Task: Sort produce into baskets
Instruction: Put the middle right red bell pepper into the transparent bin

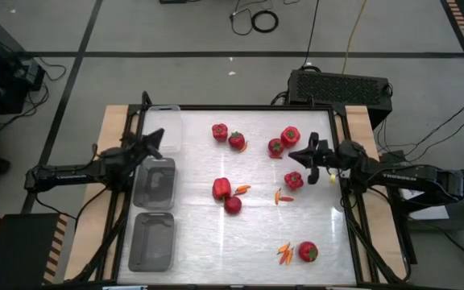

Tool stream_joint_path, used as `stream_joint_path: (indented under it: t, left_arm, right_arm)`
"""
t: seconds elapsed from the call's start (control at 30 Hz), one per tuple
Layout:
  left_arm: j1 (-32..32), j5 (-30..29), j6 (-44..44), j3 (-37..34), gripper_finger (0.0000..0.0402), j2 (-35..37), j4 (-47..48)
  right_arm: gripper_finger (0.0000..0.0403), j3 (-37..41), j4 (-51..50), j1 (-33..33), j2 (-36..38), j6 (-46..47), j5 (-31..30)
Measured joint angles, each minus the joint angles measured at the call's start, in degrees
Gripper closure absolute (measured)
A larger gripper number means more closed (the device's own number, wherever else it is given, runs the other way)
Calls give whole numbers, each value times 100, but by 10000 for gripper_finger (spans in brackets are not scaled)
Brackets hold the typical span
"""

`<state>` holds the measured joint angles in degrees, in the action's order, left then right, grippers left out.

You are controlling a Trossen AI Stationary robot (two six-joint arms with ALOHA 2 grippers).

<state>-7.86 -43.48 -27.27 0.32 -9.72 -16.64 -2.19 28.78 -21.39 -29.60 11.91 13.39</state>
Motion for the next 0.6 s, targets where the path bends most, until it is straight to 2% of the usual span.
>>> stream_joint_path:
  t: [0.07,0.13,0.17,0.27,0.33,0.6]
  left_arm:
    - [0,-272,257,0,366,-2,-310]
    - [-2,-196,716,0,366,0,-758]
    - [-2,90,1055,0,366,-1,-1050]
    - [0,1513,2170,6,366,-26,-1807]
    - [0,2006,2569,66,366,-74,-1904]
    - [0,1977,3577,718,366,-920,-1652]
  right_arm:
    - [401,-148,-104,-2,2,11,0]
    - [401,-350,-372,0,-14,9,-2]
    - [401,-487,-554,0,-42,6,-5]
    - [401,-1005,-1237,0,-167,-48,-219]
    - [401,-1414,-1736,2,-341,-180,-427]
    - [401,-3109,-3643,11,-1443,-760,-939]
